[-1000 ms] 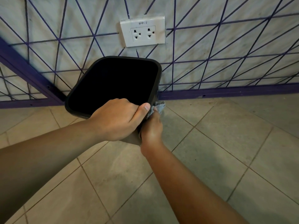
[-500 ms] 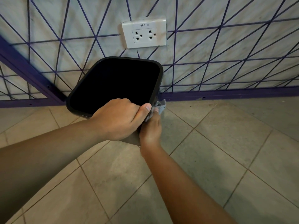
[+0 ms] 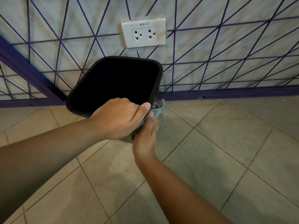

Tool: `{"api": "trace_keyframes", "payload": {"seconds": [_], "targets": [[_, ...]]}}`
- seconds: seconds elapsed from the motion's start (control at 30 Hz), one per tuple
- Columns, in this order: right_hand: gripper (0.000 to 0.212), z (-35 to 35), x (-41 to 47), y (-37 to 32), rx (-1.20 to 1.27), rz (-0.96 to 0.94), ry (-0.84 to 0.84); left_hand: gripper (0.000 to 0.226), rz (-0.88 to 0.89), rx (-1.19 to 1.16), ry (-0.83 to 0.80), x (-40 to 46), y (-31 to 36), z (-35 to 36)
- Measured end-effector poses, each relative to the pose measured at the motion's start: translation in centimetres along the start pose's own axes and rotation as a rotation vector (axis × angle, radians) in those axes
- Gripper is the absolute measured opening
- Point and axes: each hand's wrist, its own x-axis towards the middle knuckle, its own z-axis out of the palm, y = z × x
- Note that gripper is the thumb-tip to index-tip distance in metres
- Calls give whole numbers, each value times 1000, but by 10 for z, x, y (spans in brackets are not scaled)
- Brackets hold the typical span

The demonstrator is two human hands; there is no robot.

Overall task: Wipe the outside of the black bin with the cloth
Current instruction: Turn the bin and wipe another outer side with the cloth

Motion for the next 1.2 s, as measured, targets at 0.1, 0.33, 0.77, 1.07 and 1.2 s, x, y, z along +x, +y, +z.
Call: {"api": "trace_keyframes", "payload": {"seconds": [0.1, 0.33, 0.77, 1.07, 1.2], "targets": [[115, -2, 25, 9, 15, 46, 64, 54, -24, 21, -1, 1, 1, 1], [122, -4, 18, 5, -1, 37, 26, 52, -8, 6, 9, 1, 1, 1], [106, -5, 16, -6, -52, -19, -87, 52, 12, -5, -2, 1, -3, 1], [113, -3, 7, -6, -55, -39, -75, 51, 16, 7, -1, 1, -3, 1], [106, -10, 24, 4, -27, -12, -10, 54, 3, 42, 15, 1, -1, 2]]}}
